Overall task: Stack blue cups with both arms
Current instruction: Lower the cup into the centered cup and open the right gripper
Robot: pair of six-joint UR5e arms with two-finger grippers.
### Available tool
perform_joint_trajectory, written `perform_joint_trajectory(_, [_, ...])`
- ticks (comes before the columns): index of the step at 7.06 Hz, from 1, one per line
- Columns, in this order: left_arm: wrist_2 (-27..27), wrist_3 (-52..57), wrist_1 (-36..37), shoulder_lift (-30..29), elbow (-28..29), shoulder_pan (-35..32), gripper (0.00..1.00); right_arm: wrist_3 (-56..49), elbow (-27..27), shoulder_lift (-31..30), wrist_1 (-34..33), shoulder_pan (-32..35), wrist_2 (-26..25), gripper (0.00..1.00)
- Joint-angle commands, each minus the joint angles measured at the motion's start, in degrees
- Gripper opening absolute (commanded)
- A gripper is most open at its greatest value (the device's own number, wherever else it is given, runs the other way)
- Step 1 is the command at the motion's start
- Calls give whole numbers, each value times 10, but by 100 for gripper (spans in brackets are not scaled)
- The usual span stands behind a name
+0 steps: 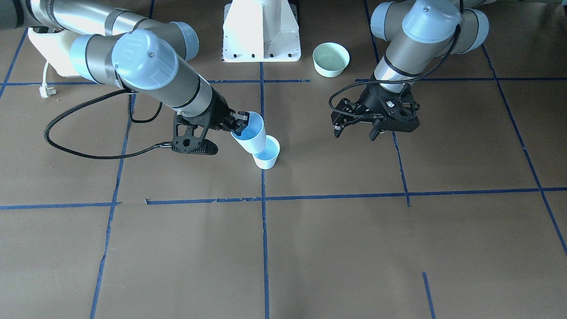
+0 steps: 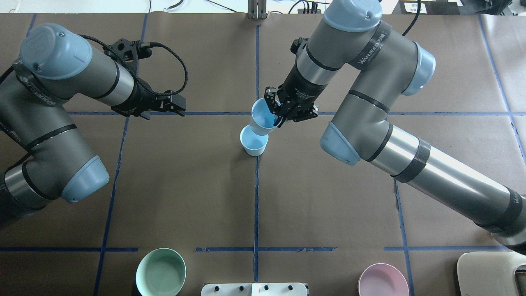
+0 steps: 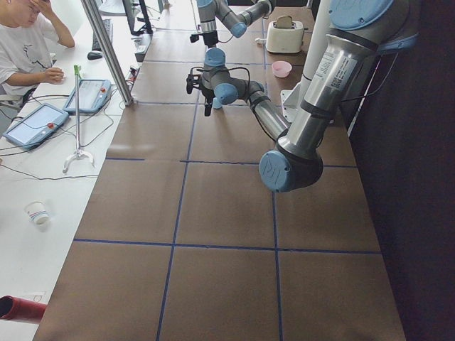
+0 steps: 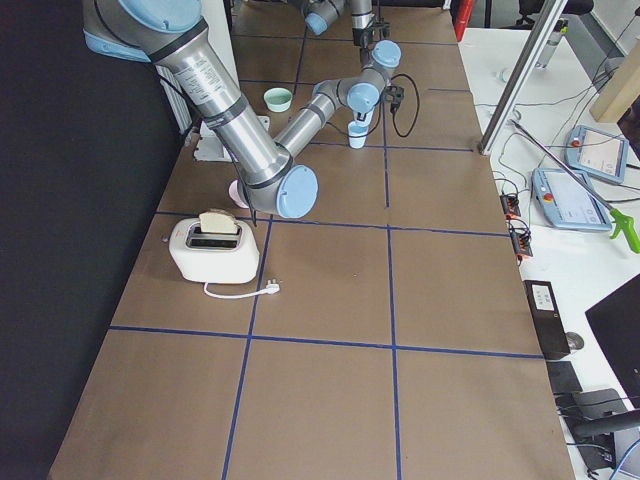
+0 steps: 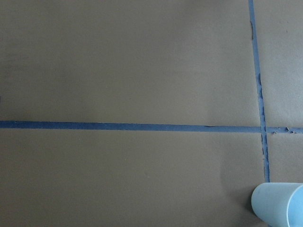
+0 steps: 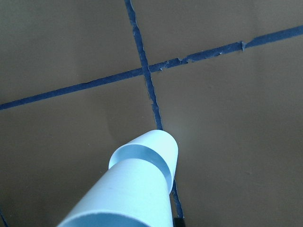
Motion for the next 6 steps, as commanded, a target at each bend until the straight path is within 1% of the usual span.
perform_joint_trajectory(1, [0, 0, 0, 0, 0, 0, 100, 8, -11, 9, 2, -8, -25, 0])
perform_joint_trajectory(3, [0, -1, 0, 0, 0, 1, 100, 10, -25, 9, 19, -17, -31, 0])
perform_joint_trajectory(6, [0, -3, 0, 0, -2, 2, 100, 12, -25, 8, 22, -19, -30, 0])
